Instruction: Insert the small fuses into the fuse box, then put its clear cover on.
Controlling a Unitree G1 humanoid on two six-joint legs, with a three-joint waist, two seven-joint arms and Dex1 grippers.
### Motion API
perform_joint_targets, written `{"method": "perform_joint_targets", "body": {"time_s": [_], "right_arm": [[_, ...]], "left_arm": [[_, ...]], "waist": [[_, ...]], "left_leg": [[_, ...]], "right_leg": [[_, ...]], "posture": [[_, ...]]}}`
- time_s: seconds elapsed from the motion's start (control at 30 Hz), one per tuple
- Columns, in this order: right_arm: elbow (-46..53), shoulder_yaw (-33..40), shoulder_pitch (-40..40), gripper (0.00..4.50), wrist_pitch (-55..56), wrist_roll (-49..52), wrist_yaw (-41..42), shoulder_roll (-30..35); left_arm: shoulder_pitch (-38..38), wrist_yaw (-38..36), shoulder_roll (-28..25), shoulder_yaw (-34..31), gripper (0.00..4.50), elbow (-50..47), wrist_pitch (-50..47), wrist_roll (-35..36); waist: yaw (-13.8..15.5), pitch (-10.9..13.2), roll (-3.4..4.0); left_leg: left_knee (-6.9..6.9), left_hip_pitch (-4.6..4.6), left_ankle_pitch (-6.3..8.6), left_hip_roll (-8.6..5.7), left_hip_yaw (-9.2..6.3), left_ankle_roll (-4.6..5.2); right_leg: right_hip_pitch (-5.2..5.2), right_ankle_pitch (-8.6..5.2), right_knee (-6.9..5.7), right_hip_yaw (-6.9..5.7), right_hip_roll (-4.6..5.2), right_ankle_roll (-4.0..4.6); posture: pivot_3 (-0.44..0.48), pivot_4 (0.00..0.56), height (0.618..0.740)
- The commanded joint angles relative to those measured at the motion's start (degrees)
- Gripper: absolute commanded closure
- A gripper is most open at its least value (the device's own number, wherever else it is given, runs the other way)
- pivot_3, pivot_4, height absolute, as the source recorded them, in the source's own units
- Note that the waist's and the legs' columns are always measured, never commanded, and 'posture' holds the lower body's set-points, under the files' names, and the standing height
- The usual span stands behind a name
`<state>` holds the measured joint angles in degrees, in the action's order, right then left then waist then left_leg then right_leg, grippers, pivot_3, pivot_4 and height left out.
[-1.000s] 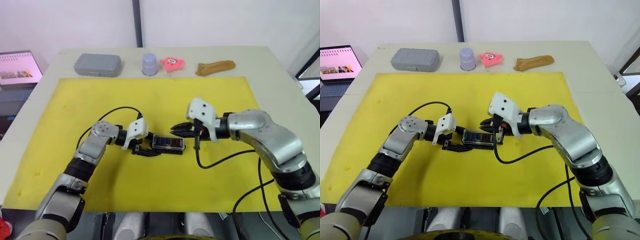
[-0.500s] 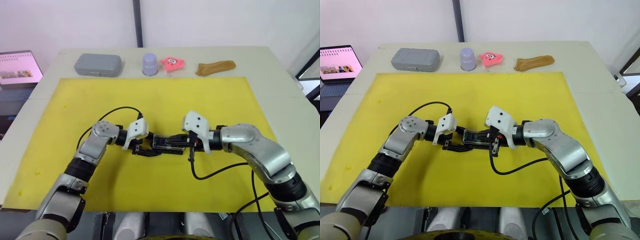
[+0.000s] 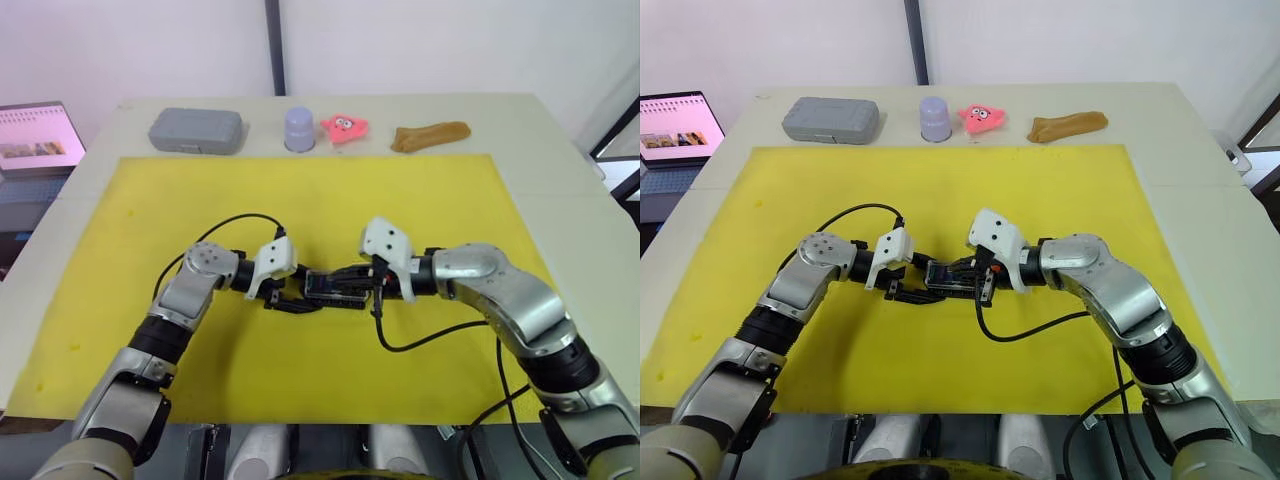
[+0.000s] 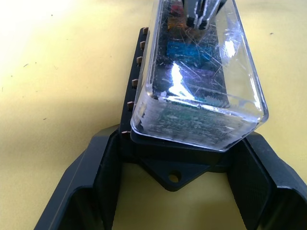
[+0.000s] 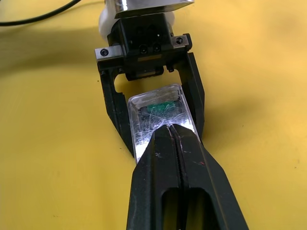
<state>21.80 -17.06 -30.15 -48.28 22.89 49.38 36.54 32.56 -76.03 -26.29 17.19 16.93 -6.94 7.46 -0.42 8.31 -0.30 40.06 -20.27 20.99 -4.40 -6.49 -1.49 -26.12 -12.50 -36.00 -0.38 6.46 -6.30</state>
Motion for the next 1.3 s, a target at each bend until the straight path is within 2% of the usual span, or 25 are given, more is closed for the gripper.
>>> {"method": "perform_joint_targets", "body": {"time_s": [0.03, 0.3, 0.43, 0.6, 1.13, 1.3], "right_arm": [[-3.5, -1.3, -0.7, 4.47, -3.1, -1.1, -0.9, -0.2], [-3.6, 1.2, -2.3, 4.47, -1.7, 0.4, 1.1, -0.7], [1.4, 4.0, -2.5, 4.47, 1.3, 1.3, 3.6, 2.1], [3.9, 3.4, -2.5, 4.47, 2.4, 0.9, 5.6, 4.9], [1.1, 7.1, -5.2, 4.47, 2.1, 2.7, 1.2, -0.8], [-1.6, 2.9, 0.3, 4.47, 3.0, 0.6, 2.3, -0.3]], "left_arm": [[-0.9, -1.0, 0.3, 2.4, 1.95, -0.5, 0.3, -0.9], [-0.8, -1.0, 0.6, 2.5, 1.95, -0.4, 0.2, -1.2], [-0.8, -1.0, 0.6, 2.3, 1.95, -0.2, 0.2, -1.2], [-0.7, -1.0, 0.6, 2.3, 1.95, 0.1, 0.3, -1.3], [-1.3, -0.9, 0.5, 2.1, 1.95, -0.5, 0.4, -1.2], [-1.5, -0.8, 0.5, 2.1, 1.95, -1.0, 0.0, -1.1]], "waist": [[-0.1, 0.0, 0.0], [0.1, 0.0, 0.0], [0.2, 0.0, 0.0], [0.1, 0.0, 0.0], [0.3, 0.0, 0.0], [0.4, 0.0, -0.03]], "left_leg": [[0.0, 0.0, 0.0, 0.0, 0.01, 0.0], [0.01, 0.02, 0.0, 0.0, -0.04, 0.0], [0.01, -0.02, 0.0, 0.0, -0.04, 0.0], [0.01, -0.02, 0.0, 0.0, -0.02, 0.0], [0.01, -0.04, 0.0, 0.0, -0.02, 0.01], [0.01, -0.03, 0.0, 0.0, -0.02, 0.01]], "right_leg": [[0.0, 0.0, 0.0, 0.0, 0.0, 0.0], [0.06, 0.0, 0.01, 0.0, 0.02, 0.0], [0.03, 0.0, 0.02, 0.0, 0.02, 0.0], [0.01, 0.0, 0.02, -0.01, 0.02, 0.0], [-0.01, 0.0, 0.02, -0.01, 0.02, 0.0], [0.0, 0.0, 0.01, -0.01, 0.02, 0.0]], "posture": [[0.0, 0.15, 0.74], [0.0, 0.15, 0.74], [0.0, 0.15, 0.74], [0.0, 0.15, 0.74], [0.0, 0.15, 0.74], [0.0, 0.15, 0.74]]}}
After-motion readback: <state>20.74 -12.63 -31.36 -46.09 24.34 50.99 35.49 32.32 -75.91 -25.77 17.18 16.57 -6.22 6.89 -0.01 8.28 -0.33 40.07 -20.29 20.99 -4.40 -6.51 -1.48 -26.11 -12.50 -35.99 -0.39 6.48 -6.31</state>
